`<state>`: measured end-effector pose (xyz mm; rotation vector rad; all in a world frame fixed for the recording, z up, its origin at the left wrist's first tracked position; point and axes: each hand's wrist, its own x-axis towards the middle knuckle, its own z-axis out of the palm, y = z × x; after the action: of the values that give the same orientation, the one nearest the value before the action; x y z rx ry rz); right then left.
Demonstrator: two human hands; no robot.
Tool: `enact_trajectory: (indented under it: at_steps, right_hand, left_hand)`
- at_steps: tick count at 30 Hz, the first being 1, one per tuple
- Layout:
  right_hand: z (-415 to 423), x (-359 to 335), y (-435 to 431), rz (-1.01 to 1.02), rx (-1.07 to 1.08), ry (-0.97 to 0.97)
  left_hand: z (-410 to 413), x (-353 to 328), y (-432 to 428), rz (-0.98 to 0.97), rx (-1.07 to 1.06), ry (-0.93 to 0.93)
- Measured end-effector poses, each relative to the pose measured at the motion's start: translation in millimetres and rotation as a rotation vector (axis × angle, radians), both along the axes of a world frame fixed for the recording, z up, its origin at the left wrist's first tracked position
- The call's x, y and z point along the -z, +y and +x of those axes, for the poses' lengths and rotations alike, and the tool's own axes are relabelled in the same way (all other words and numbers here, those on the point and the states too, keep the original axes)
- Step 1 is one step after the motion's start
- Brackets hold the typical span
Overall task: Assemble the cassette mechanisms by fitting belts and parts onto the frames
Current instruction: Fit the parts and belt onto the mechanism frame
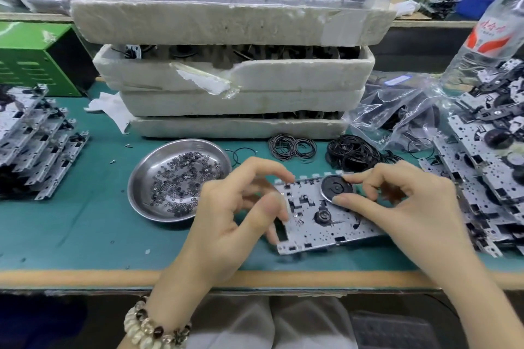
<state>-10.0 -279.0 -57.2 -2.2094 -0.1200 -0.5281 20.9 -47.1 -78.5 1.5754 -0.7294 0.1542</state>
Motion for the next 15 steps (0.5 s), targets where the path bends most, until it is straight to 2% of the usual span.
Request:
enact_trajectory:
  at_steps: [2, 4, 8, 15]
  right_hand:
    - [1, 6, 12, 0.007, 0.037, -0.021]
    - [3, 10, 25, 0.003, 0.060, -0.044]
    - [4, 16, 41, -0.039, 0.115, -0.109]
    - [-3, 12, 49, -0.149, 0.164, -0.198]
  left_hand:
    - [-3, 0, 1, -0.073, 0.062, 0.083]
    - [-3, -2, 1, -0.058, -0.021, 0.035]
    - [2, -3, -1, 0.264, -0.326, -0.321]
    - [2, -6, -11, 0.578, -0.234, -0.337]
